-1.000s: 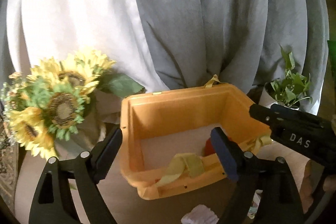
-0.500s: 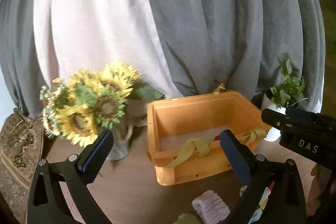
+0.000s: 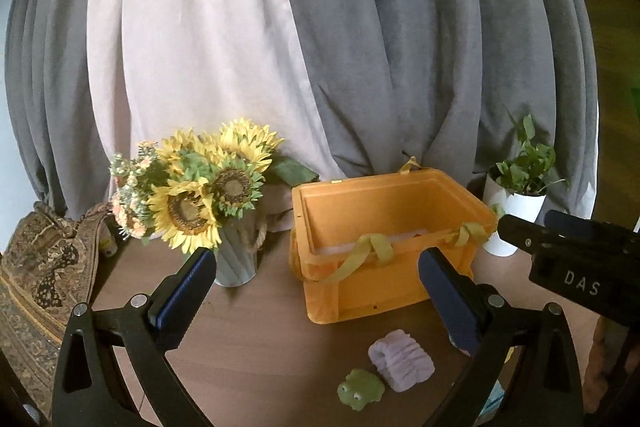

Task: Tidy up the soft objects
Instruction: 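Withdraw both open tools from the crate back toward the remaining toys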

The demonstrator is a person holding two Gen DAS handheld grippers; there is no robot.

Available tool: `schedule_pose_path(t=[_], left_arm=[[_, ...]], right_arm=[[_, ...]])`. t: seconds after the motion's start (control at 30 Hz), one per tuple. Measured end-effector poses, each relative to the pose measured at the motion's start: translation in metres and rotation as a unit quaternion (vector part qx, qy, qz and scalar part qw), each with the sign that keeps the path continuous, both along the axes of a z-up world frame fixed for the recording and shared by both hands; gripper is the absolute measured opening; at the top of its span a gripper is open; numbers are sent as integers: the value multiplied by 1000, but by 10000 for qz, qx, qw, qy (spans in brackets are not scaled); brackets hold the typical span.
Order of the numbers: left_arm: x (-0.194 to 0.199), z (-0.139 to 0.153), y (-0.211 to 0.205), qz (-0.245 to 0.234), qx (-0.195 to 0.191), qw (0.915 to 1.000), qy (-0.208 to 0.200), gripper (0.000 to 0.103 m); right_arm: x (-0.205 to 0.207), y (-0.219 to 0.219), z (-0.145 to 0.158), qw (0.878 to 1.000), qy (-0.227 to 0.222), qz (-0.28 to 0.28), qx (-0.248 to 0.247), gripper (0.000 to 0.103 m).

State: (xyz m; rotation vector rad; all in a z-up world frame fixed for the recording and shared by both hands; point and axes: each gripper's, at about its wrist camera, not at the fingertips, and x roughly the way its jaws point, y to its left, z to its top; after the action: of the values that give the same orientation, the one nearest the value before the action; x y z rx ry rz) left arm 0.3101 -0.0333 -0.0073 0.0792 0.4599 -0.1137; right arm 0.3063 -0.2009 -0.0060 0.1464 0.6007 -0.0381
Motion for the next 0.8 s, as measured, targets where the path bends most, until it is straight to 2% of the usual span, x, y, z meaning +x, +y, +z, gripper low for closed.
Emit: schedule_pose_path(t=[0.1,0.4,0.8], left_arm=[[-8,-1,4,-8,-39,10000,31,103],[-30,-9,7,-81,24,9999,60,103],[-46,-28,4,-509,112,9986,109,103]], right_arm=[[-11,3,-1,9999,16,-94,-48,74],[-38,10,-10,9996,181,-201,-99,74],[-65,10,-33,9984,414,-358,-132,74]])
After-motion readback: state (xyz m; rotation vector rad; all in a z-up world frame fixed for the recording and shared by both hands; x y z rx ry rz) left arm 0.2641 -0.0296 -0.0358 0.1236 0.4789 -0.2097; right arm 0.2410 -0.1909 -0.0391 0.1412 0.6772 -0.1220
